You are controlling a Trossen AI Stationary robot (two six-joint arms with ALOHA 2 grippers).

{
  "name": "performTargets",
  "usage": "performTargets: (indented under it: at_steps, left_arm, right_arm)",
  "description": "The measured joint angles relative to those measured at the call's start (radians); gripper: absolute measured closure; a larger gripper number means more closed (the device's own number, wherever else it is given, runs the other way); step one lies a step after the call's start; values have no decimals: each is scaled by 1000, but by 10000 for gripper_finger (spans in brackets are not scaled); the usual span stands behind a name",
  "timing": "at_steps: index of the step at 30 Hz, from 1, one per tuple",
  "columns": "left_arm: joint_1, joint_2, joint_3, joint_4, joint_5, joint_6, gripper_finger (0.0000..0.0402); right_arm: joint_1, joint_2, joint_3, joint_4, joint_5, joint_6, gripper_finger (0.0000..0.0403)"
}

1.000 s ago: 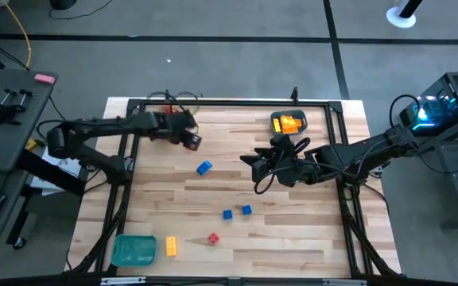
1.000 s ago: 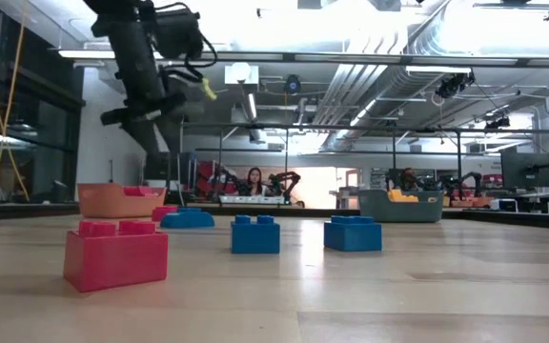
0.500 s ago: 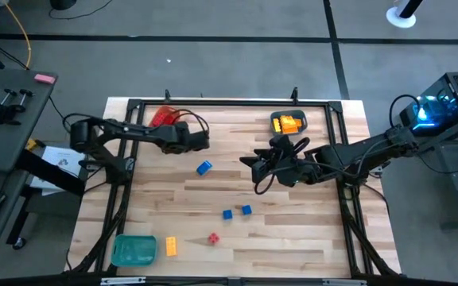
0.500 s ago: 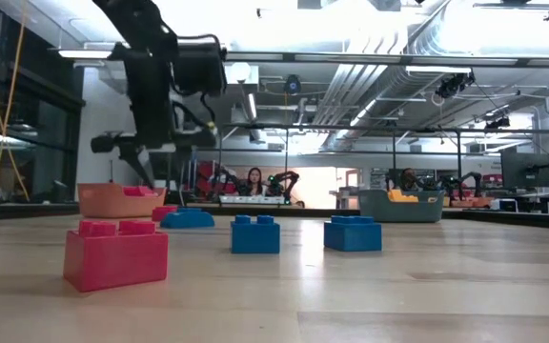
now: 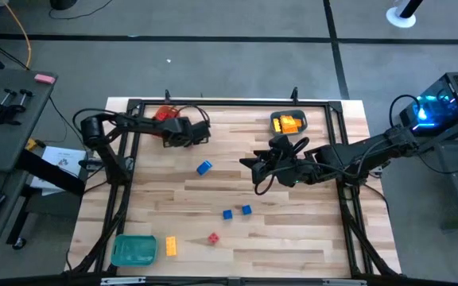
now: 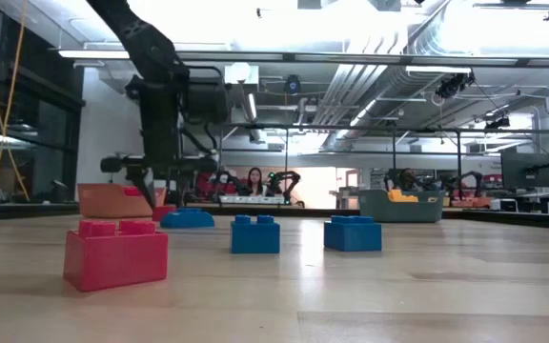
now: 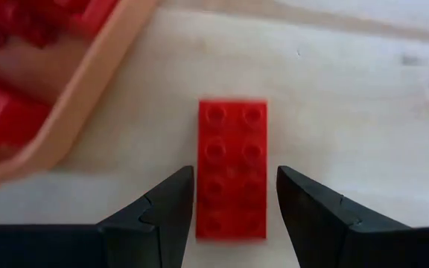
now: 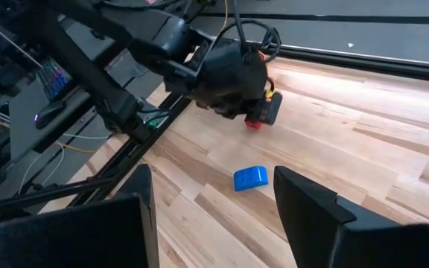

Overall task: Sort blocks
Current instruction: Put the red game piece into the orange bin

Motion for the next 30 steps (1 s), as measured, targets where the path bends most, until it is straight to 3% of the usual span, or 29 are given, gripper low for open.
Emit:
performTargets:
  at_steps: [13, 18, 26, 30]
  left_arm:
    - [99, 0, 0, 32, 81, 44, 223]
    - [94, 1, 0, 63, 114, -54, 223]
    - [86, 49, 4, 72, 144, -38, 223]
    - [63, 71, 5, 73, 128, 51, 223]
  right_arm:
    - [1, 0, 0, 0, -7, 0, 242]
    - [1, 0, 0, 2, -10, 0, 242]
    - [1, 0, 0, 3, -47, 2, 242]
    - [1, 0, 0, 3, -47, 8, 242]
